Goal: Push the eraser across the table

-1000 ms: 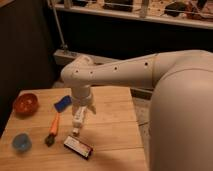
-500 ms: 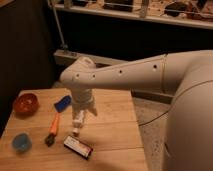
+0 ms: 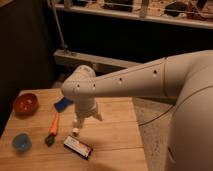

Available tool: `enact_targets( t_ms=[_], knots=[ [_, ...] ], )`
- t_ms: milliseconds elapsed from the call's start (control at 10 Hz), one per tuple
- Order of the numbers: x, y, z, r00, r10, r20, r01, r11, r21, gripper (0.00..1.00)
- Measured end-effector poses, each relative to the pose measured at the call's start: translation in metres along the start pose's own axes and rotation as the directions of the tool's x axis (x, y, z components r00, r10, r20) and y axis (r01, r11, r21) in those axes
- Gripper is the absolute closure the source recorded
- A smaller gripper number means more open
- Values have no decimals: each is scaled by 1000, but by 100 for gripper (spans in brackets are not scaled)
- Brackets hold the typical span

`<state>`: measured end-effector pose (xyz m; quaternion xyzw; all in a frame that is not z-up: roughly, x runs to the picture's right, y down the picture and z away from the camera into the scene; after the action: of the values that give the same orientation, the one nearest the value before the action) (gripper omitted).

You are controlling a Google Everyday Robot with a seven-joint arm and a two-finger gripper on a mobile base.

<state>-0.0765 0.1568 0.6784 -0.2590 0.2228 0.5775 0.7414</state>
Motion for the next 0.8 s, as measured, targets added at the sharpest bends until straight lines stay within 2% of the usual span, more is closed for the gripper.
enact_targets(
  t_ms=[300, 500, 600, 800],
  knots=[
    [17, -9, 37, 1000, -16, -18, 17, 1000, 17, 77],
    [18, -9, 54, 999, -29, -16, 29, 999, 17, 95],
    [16, -6, 59, 999, -36, -13, 36, 999, 16, 99],
    [6, 20, 74, 997, -72, -7, 72, 997, 5, 100]
  ],
)
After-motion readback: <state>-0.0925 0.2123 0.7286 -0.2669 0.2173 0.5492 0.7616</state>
